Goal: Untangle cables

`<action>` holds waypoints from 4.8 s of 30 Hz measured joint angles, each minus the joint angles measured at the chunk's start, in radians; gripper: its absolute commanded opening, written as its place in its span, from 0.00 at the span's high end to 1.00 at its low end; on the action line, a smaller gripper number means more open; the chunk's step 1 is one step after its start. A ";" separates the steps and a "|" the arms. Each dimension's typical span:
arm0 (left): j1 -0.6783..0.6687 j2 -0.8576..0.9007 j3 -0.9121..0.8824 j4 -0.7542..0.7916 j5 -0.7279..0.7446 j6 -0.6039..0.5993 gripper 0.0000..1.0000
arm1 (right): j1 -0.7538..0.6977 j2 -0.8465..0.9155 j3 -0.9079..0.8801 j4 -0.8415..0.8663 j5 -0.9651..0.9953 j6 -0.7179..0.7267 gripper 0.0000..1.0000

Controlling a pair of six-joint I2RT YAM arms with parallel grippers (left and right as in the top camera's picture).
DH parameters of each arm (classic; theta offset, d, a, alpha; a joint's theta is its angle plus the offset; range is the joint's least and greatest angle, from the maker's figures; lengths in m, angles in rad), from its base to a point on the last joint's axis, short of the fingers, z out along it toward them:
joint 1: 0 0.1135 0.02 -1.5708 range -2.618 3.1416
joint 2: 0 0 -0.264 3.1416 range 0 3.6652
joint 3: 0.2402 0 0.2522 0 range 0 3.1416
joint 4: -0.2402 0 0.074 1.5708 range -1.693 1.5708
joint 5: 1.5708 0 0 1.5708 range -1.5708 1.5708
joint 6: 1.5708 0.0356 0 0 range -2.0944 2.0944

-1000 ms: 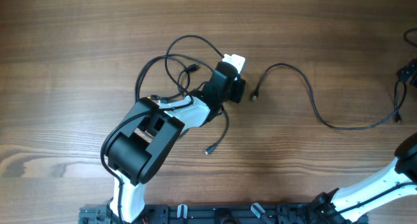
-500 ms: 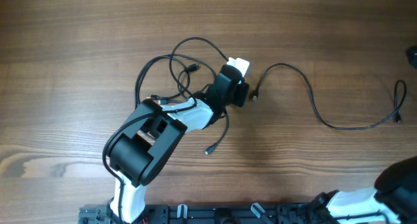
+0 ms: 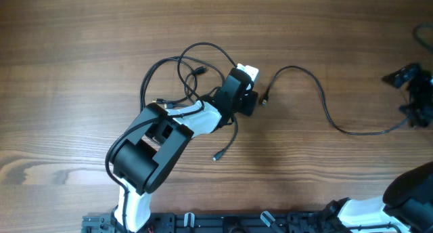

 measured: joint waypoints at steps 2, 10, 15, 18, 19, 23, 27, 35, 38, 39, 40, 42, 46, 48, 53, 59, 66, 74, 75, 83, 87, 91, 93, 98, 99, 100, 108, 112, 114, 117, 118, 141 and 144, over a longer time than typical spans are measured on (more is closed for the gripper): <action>0.000 -0.002 0.004 -0.016 0.003 -0.015 0.96 | 0.009 0.003 -0.078 0.013 0.036 0.030 0.00; 0.000 -0.009 0.010 -0.051 0.003 -0.051 0.96 | 0.009 0.003 -0.121 -0.017 0.071 0.047 0.01; 0.000 -0.010 0.011 -0.056 0.003 -0.059 0.96 | 0.009 0.003 -0.122 -0.043 0.113 0.050 0.00; 0.000 -0.010 0.012 -0.056 0.003 -0.065 0.96 | 0.009 0.003 -0.122 -0.042 0.135 0.055 0.00; 0.000 -0.010 0.012 -0.056 0.003 -0.066 0.96 | 0.009 0.003 -0.122 -0.040 0.149 0.059 0.00; 0.000 -0.010 0.013 -0.060 0.003 -0.066 0.96 | 0.009 0.003 -0.153 -0.008 0.183 0.076 0.00; 0.000 -0.010 0.013 -0.060 0.003 -0.066 0.96 | 0.009 0.003 -0.243 0.041 0.176 0.080 0.00; 0.000 -0.010 0.013 -0.060 0.007 -0.066 0.96 | 0.009 0.003 -0.313 0.195 0.114 0.110 0.01; 0.000 -0.010 0.013 -0.060 0.007 -0.066 0.96 | 0.009 0.003 -0.314 0.240 0.057 0.109 0.01; 0.000 -0.010 0.013 -0.060 0.007 -0.066 0.96 | 0.009 0.003 -0.314 0.259 0.043 0.109 0.01; 0.000 -0.010 0.013 -0.060 0.007 -0.067 0.96 | 0.009 0.003 -0.314 0.278 0.034 0.109 0.01; 0.000 -0.010 0.013 -0.060 0.006 -0.066 0.96 | 0.009 0.003 -0.314 0.322 0.022 0.110 0.01; 0.000 -0.010 0.013 -0.060 0.007 -0.066 0.96 | 0.029 0.008 -0.315 0.409 0.015 0.127 0.01; 0.000 -0.010 0.013 -0.060 0.007 -0.066 0.96 | 0.064 0.032 -0.315 0.447 0.010 0.143 0.01; 0.001 -0.010 0.013 -0.060 0.008 -0.066 0.96 | 0.200 0.137 -0.318 0.652 -0.003 0.181 0.01; 0.001 -0.010 0.015 -0.066 0.010 -0.066 0.96 | 0.302 0.232 -0.315 0.843 0.118 0.304 0.01; 0.001 -0.012 0.016 -0.074 0.010 -0.067 0.96 | 0.301 0.245 -0.316 0.940 0.258 0.350 0.00; 0.001 -0.012 0.016 -0.074 0.010 -0.067 0.96 | 0.298 0.249 -0.308 0.887 0.163 0.213 0.00; 0.001 -0.012 0.016 -0.074 0.010 -0.066 0.96 | 0.298 0.246 -0.306 0.864 0.153 0.187 0.00; 0.001 -0.012 0.016 -0.075 0.010 -0.066 0.96 | 0.298 0.026 -0.320 0.798 0.131 0.072 0.00; 0.001 -0.012 0.016 -0.075 0.010 -0.067 0.96 | 0.298 -0.102 -0.320 0.745 0.113 0.026 0.00; 0.001 -0.012 0.016 -0.075 0.010 -0.066 0.96 | 0.298 -0.106 -0.320 0.686 0.114 0.003 0.00; 0.001 -0.012 0.016 -0.075 0.010 -0.066 0.96 | 0.298 -0.106 -0.320 0.667 0.127 0.000 0.00; 0.001 -0.013 0.016 -0.075 0.010 -0.067 0.96 | 0.298 -0.106 -0.320 0.659 0.133 0.001 0.00; 0.001 -0.013 0.016 -0.075 0.010 -0.066 0.96 | 0.298 -0.106 -0.320 0.648 0.133 0.001 0.00; 0.001 -0.013 0.016 -0.076 0.010 -0.067 0.96 | 0.298 -0.106 -0.320 0.624 0.138 0.001 0.00; 0.001 -0.013 0.016 -0.078 0.010 -0.067 0.96 | 0.295 -0.106 -0.320 0.471 0.124 -0.071 0.00; 0.001 -0.013 0.016 -0.078 0.010 -0.067 0.96 | 0.294 -0.106 -0.320 0.550 0.005 -0.162 0.00; 0.001 -0.013 0.016 -0.078 0.010 -0.066 0.96 | 0.294 -0.106 -0.320 0.578 -0.037 -0.195 0.00; 0.001 -0.013 0.016 -0.078 0.010 -0.067 0.96 | 0.294 -0.105 -0.320 0.637 -0.102 -0.237 0.00; 0.001 -0.013 0.016 -0.078 0.010 -0.067 0.96 | 0.294 -0.103 -0.320 0.653 -0.122 -0.244 0.00; 0.001 -0.013 0.016 -0.081 0.011 -0.067 0.96 | 0.248 0.039 -0.320 0.677 -0.228 -0.231 0.02; 0.001 -0.014 0.016 -0.082 0.010 -0.066 0.96 | 0.248 0.039 -0.320 0.737 -0.160 -0.167 0.02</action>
